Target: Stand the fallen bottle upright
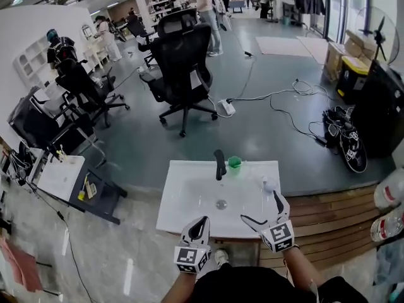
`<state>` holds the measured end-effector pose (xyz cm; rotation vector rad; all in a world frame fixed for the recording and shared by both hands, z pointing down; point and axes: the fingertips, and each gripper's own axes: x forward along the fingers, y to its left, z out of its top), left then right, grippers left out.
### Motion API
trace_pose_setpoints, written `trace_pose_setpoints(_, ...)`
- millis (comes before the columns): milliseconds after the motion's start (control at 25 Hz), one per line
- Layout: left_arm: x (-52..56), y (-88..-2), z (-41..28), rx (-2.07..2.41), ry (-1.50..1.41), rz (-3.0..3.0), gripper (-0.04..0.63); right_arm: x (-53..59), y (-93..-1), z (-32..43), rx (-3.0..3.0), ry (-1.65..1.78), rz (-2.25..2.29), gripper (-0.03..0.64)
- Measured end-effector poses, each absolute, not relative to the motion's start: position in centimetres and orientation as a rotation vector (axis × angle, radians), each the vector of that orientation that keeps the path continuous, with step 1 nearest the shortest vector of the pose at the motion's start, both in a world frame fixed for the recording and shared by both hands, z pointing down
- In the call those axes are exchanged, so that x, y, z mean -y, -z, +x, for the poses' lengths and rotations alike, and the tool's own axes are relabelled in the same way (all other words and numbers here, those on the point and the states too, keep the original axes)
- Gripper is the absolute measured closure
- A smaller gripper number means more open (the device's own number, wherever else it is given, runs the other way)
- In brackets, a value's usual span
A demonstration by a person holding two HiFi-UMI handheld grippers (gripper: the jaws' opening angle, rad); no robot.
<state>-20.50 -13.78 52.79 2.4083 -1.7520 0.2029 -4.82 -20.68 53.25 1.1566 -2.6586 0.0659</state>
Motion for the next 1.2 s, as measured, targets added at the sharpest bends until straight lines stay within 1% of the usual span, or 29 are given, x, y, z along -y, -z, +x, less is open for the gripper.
trace_pose_setpoints(240, 18.5, -53.0, -23.7, 1.65, -0.217, 2.482, 0.578, 24.2, -54.2, -7.4, 2.574, -0.056, 1.232, 0.02)
trace_pose_setpoints(600, 23.0, -53.8, -25.3, 1.538, -0.22, 2.548, 0.578, 29.1, -55.9, -6.9, 2.46, -0.094, 1.306, 0.02)
trace_pose_setpoints(960, 25.8, -53.8, -24.5, 1.547, -0.209, 2.517, 0.578, 35.3, -61.8, -4.9, 2.293, -0.174, 1.065, 0.02)
trace_pose_setpoints(1000, 26.1, -53.9, -24.7, 1.555, -0.205, 2.507, 0.578, 35.8, -62.5, -5.1, 2.279, -0.179, 1.027, 0.024)
trace_pose_setpoints(1040, 26.5, -54.0, -24.9, 1.565, -0.2, 2.496, 0.578, 36.2, -63.3, -5.3, 2.262, -0.186, 0.987, 0.045)
trace_pose_setpoints(1200, 27.7, -54.8, -25.1, 1.591, -0.193, 2.452, 0.578, 38.5, -66.4, -5.4, 2.177, -0.235, 0.873, 0.061)
